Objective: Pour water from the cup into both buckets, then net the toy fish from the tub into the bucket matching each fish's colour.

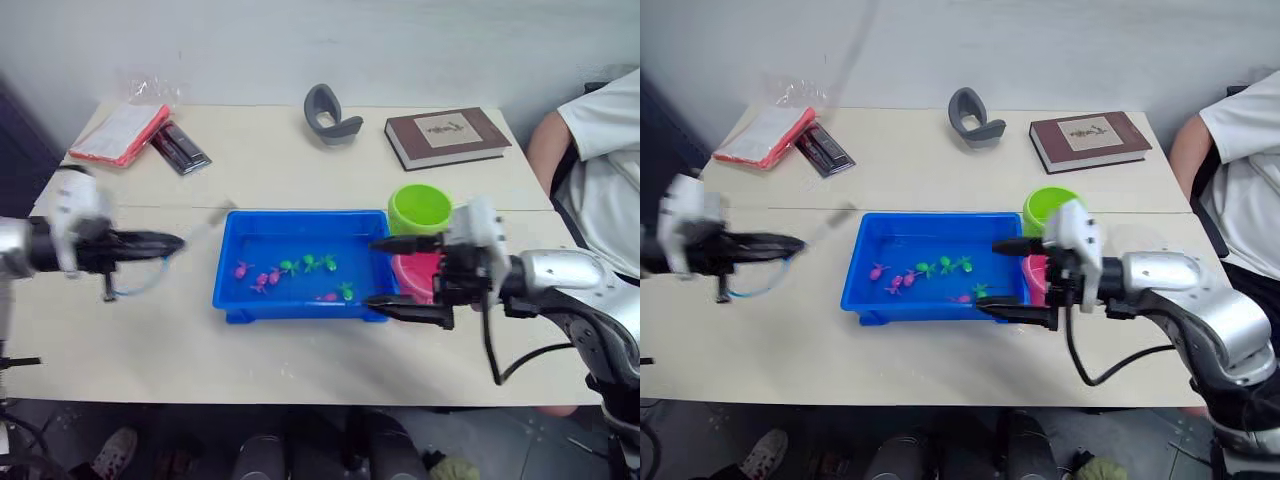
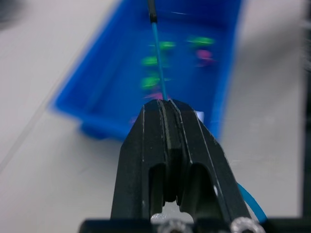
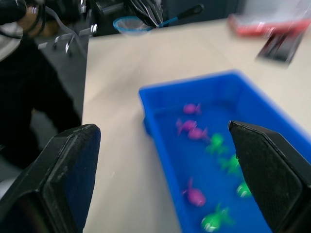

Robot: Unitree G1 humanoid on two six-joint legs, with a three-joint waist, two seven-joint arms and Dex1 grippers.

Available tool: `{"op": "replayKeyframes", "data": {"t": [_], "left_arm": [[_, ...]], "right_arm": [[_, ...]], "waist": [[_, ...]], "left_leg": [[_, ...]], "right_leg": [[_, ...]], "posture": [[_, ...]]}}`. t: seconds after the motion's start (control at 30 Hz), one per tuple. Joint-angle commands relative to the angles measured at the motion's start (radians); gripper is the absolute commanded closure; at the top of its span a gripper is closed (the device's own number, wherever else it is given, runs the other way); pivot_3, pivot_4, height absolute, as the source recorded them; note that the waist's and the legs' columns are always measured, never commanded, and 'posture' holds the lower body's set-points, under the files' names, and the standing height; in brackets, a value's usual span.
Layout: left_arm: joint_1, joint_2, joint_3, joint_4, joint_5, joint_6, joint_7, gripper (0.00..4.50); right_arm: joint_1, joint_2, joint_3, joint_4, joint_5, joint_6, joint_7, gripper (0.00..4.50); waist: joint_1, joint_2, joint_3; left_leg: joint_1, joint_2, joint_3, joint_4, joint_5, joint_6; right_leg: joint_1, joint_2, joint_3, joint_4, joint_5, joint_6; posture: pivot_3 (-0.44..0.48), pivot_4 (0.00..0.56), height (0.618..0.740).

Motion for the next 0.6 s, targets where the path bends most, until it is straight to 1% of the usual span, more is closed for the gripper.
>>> {"op": "replayKeyframes", "data": {"t": [0.03, 0.17, 0.23, 0.33, 0.4, 0.6], "left_arm": [[-0.072, 0.012, -0.104, -0.104, 0.023, 0.06, -0.047, 4.44], [-0.178, -0.062, -0.261, -0.138, 0.082, 0.098, -0.06, 4.44], [-0.196, -0.086, -0.304, -0.148, 0.101, 0.09, -0.075, 4.44], [-0.235, -0.158, -0.32, -0.154, 0.092, 0.133, -0.03, 4.44], [-0.248, -0.184, -0.33, -0.156, 0.103, 0.144, -0.018, 4.44], [-0.251, -0.204, -0.337, -0.168, 0.111, 0.15, -0.023, 4.44]], "right_arm": [[-0.054, 0.02, 0.02, 0.001, 0.016, 0.078, -0.028, 0.0], [-0.134, 0.107, 0.098, 0.039, -0.033, 0.134, -0.081, 0.0], [-0.155, 0.131, 0.111, 0.047, -0.037, 0.158, -0.087, 0.0], [-0.183, 0.155, 0.143, 0.048, -0.028, 0.216, -0.09, 0.0], [-0.195, 0.183, 0.155, 0.047, -0.031, 0.241, -0.108, 0.0], [-0.206, 0.212, 0.173, 0.042, -0.03, 0.296, -0.107, 0.0]], "waist": [[-0.003, -0.001, 0.0], [-0.011, 0.0, 0.0], [-0.011, 0.0, 0.0], [-0.008, -0.001, 0.0], [-0.007, -0.001, 0.0], [-0.008, -0.001, 0.0]], "left_leg": [[0.0, 0.0, 0.0, 0.0, 0.0, 0.0], [-0.001, -0.003, 0.003, 0.001, 0.0, 0.001], [-0.001, -0.002, 0.003, 0.002, 0.0, 0.001], [-0.002, 0.0, 0.002, 0.003, 0.0, 0.002], [-0.005, 0.002, 0.002, 0.006, -0.001, 0.002], [-0.005, 0.002, 0.001, 0.007, -0.001, 0.003]], "right_leg": [[0.0, 0.003, -0.001, 0.001, 0.0, 0.0], [0.0, 0.008, -0.002, 0.002, 0.001, 0.003], [0.0, 0.008, -0.002, 0.002, 0.002, 0.003], [-0.001, 0.009, -0.002, 0.002, 0.002, 0.003], [-0.001, 0.01, -0.003, 0.001, 0.002, 0.004], [-0.001, 0.01, -0.002, 0.001, 0.003, 0.005]], "posture": [[0.0, 0.15, 0.74], [0.0, 0.15, 0.74], [0.0, 0.15, 0.74], [0.0, 0.15, 0.74], [0.0, 0.15, 0.74], [0.0, 0.15, 0.74]]}}
